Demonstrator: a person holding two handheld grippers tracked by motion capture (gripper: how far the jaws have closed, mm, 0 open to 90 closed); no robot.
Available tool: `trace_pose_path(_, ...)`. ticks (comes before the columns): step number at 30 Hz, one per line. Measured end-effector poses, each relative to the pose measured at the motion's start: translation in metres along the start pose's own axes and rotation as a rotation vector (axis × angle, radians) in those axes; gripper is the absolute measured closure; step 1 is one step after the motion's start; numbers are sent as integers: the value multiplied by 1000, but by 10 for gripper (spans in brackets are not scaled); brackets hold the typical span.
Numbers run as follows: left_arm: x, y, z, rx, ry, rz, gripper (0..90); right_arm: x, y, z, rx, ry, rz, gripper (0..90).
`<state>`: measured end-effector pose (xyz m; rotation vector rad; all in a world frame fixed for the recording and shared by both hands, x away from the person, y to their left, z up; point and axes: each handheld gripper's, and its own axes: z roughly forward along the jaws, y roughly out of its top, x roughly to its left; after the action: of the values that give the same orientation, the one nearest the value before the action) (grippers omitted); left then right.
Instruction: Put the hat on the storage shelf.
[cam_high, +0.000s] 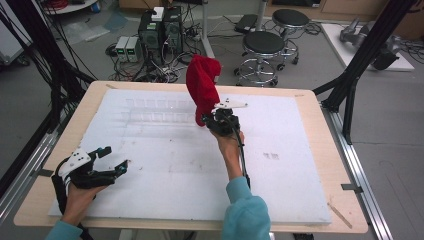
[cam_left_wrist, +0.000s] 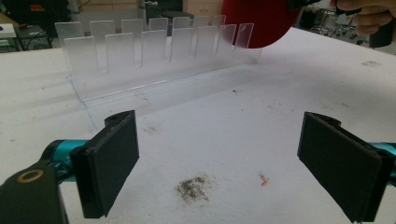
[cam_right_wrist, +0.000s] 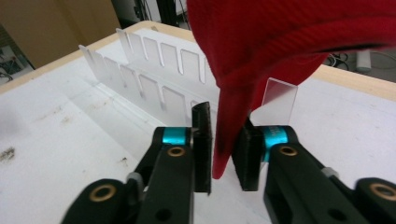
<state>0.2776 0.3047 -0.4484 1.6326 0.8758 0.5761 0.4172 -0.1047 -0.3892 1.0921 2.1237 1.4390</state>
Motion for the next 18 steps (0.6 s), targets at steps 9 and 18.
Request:
trace_pose_path(9,0,0,0,4,6,3,129,4,2,-22,-3,-42,5,299)
trace_pose_path(18,0,0,0,0,7,2,129,14,-6,-94,-88,-78,-30,172)
